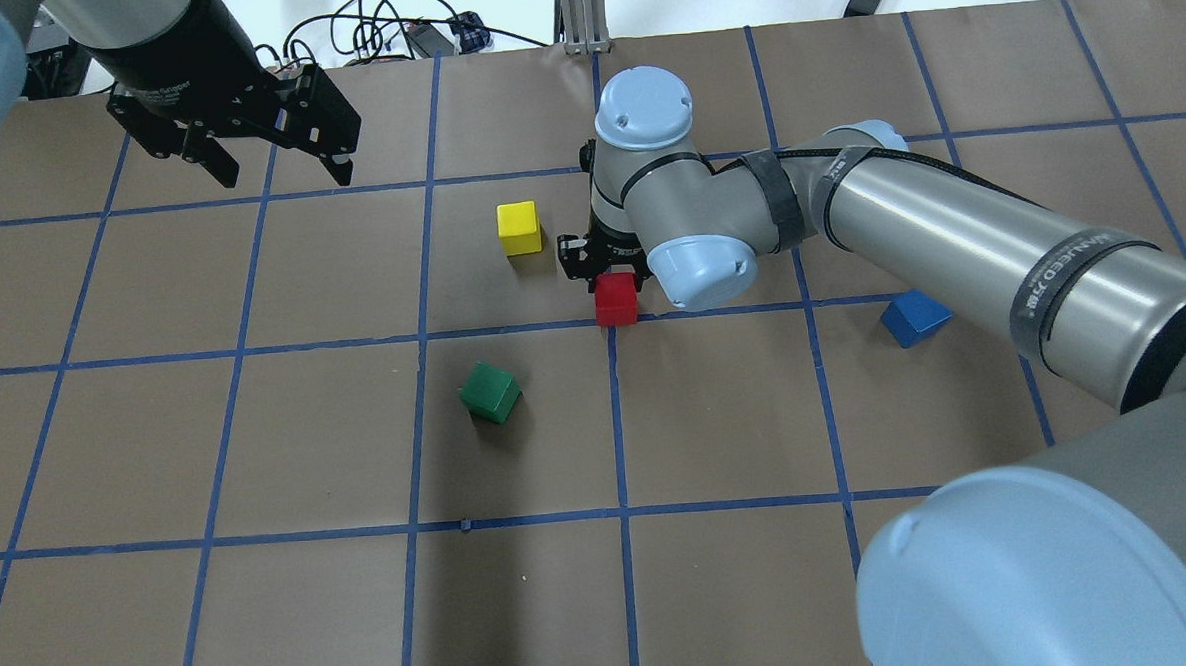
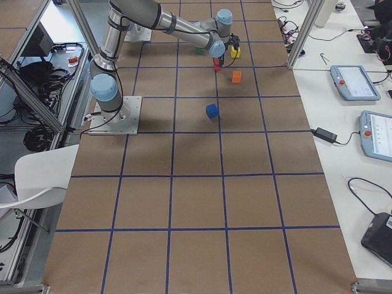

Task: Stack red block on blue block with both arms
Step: 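Close the right gripper on the red cube, then carry the red cube with the right gripper above the blue cube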

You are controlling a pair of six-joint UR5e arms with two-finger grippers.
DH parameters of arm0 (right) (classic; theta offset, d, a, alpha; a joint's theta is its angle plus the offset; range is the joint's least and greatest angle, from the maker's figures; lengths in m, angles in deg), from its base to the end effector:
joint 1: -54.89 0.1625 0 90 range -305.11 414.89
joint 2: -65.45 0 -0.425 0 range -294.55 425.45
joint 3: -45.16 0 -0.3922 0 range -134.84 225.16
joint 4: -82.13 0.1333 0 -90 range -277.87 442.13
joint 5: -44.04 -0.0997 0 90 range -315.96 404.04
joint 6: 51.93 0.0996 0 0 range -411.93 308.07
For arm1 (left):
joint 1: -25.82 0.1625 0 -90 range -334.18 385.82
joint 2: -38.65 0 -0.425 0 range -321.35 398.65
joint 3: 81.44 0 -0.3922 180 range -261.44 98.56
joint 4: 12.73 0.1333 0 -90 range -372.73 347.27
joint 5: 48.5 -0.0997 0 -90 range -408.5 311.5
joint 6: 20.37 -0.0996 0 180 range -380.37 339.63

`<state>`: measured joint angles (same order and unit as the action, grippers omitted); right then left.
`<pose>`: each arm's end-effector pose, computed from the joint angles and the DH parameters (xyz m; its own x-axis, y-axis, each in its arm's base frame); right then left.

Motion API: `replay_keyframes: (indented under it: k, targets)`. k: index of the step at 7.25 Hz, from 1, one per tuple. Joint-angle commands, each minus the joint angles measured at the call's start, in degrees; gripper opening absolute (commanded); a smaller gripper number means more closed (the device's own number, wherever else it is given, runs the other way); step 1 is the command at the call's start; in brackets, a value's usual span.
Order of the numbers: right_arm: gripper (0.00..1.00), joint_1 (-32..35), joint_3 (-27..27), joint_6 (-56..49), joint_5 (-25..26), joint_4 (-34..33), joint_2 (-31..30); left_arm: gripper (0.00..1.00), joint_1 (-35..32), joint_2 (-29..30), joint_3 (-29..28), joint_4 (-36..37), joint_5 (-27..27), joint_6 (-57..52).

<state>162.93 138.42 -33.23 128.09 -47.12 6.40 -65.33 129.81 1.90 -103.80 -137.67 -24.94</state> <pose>0.3381 -0.5745 0.2166 -0.9920 0.0037 -0.1260 0.0101 0.9987 -0.0501 -0.1449 -0.5033 0.5334 -0.9949 0.1005 0.0082 0.0996 0.9920 -0.0781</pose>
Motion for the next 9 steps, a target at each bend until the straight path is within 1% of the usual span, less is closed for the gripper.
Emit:
replay_keyframes:
  k: [1, 2, 3, 4, 5, 6, 7, 8, 9]
  targets:
    - [0.0, -1.6, -0.09, -0.07, 0.42, 1.8, -3.24, 1.0, -0.07, -0.45, 0.25, 0.46, -0.48, 0.01]
    - [0.0, -4.13, -0.18, -0.16, 0.24, 5.2, -5.78, 1.0, -0.07, 0.16, -0.01, 0.72, -2.75, 0.0]
    - [0.0, -7.72, 0.0, -3.46, -0.28, 10.2, -8.59, 1.0, -0.07, 0.78, -0.02, 0.98, -2.16, 0.09]
    - [0.0, -11.85, 0.35, -10.89, -0.2, 15.38, -11.67, 1.0, -0.42, 0.61, 0.77, 2.73, -1.89, 0.09]
    - [0.0, -15.63, 0.87, -15.49, 0.41, 20.91, -15.09, 1.0, -0.42, 0.78, 0.77, 2.92, -1.98, 0.09]
    - [0.0, -20.37, 1.31, -23.28, 2.59, 24.97, -17.04, 1.0, -0.42, 0.69, 0.77, 2.92, -1.98, 0.09]
    - [0.0, -25.55, 2.36, -30.15, 5.66, 26.32, -17.76, 1.0, -0.42, 0.78, 0.77, 2.92, -1.46, 0.01]
    - [0.0, -29.78, 5.5, -38.74, 5.78, 25.29, -18.29, 1.0, -0.42, 0.69, 0.86, 3.18, -0.32, 0.0]
    - [0.0, -31.91, 8.23, -42.57, 5.69, 23.01, -18.64, 1.0, -0.42, 0.69, 0.95, 3.27, -0.48, -0.26]
